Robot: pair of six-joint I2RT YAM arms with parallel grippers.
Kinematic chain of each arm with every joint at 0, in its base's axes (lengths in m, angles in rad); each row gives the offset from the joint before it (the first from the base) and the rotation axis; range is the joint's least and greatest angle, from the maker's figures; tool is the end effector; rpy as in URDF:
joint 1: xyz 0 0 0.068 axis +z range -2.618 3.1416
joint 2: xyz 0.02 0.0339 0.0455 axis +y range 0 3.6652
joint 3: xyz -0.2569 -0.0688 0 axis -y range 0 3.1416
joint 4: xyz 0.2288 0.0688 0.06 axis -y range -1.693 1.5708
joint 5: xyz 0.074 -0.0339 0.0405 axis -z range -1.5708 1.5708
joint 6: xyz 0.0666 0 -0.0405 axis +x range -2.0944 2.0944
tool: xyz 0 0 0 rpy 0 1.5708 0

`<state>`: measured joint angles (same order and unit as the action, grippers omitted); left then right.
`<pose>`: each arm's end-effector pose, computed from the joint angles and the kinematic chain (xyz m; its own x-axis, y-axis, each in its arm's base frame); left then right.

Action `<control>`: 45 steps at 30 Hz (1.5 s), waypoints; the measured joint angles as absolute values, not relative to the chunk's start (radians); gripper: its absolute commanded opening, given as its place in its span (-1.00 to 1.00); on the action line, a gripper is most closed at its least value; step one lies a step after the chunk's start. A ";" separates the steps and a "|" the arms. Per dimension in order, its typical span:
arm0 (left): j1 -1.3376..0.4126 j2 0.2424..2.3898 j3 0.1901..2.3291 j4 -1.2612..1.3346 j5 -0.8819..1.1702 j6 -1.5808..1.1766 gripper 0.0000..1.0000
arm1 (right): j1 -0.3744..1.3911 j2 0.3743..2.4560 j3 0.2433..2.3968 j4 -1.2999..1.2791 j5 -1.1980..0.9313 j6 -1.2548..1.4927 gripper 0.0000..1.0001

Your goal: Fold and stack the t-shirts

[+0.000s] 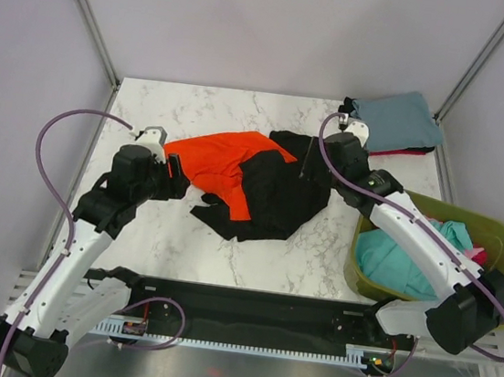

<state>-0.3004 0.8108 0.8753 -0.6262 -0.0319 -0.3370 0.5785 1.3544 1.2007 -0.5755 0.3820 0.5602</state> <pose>0.1787 -0.0531 0.2995 -0.5694 -0.1696 -0.8044 0.0866 0.9607 -0.2638 0.2659 0.1440 0.2982 -0.6185 0.1850 -0.7637 0.0638 0.9805 0.1858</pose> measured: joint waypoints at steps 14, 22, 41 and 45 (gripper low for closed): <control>-0.259 1.407 1.102 -0.649 -0.076 -0.420 0.38 | 0.737 1.642 1.211 -0.423 0.281 0.566 0.96; -0.233 1.882 1.285 -0.642 -0.148 -0.480 0.37 | 0.726 1.716 1.208 -0.401 0.284 0.571 0.89; -0.116 1.931 1.301 -0.580 -0.051 -0.566 -0.96 | 0.727 1.666 0.949 -0.303 0.252 0.623 -0.97; -0.049 1.930 1.300 -0.556 -0.026 -0.572 -0.96 | 0.714 1.550 0.957 -0.411 0.316 0.613 -0.78</control>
<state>-0.0486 1.9305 1.2999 -0.5560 -0.0261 -0.5724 0.7143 1.5501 0.9569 -0.4107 0.3164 0.6128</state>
